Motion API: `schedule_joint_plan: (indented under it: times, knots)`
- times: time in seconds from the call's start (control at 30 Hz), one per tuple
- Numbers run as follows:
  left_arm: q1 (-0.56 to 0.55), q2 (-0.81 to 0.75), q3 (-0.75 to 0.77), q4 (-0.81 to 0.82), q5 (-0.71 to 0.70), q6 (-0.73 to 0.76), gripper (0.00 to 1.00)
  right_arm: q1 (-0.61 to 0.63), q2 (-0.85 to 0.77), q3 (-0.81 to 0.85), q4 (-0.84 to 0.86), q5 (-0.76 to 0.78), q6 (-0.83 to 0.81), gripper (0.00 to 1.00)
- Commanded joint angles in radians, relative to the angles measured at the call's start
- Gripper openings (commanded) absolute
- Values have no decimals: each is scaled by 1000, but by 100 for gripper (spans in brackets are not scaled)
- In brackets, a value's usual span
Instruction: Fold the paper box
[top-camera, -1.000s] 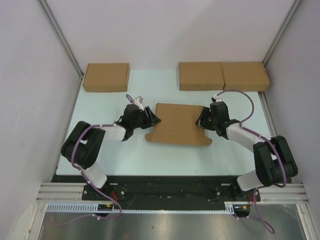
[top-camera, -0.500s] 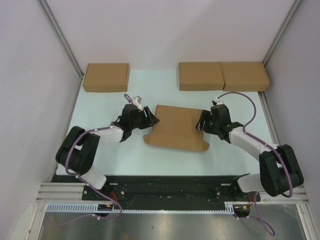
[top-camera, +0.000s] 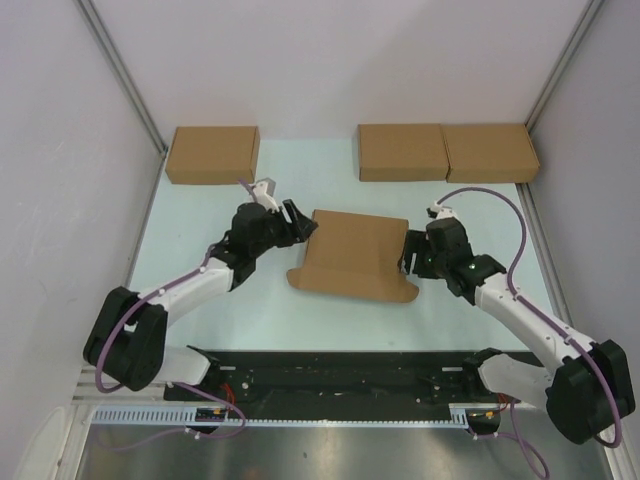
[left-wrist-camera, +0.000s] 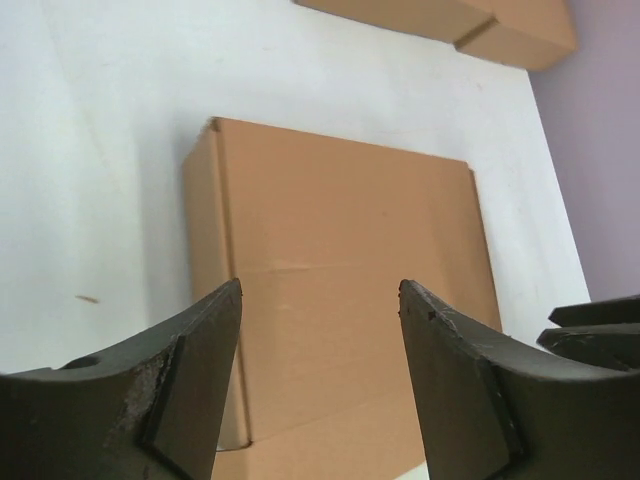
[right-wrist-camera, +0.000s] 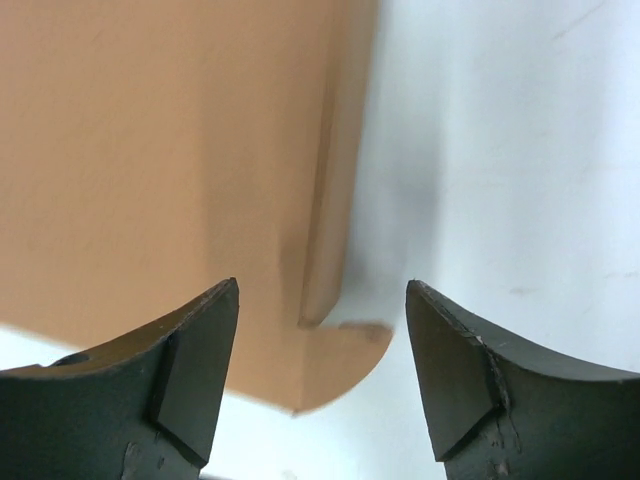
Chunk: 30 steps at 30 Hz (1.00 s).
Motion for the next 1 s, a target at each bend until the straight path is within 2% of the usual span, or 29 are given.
schedule_joint_plan:
  times: [0.0,0.2,0.37,0.97]
  knots:
    - [-90,4,17,-21,-60,77,70,111,-39,21,-117,55,-22,74]
    - [-95,91,14,-78,-148,52,71,179,-31,-2,-126,66,4,78]
    - [-95,150,24,-107,-162,52,71,227,4,-2,-148,94,24,80]
    - [-95,168,24,-129,-177,51,71,205,125,-22,-30,82,0,81]
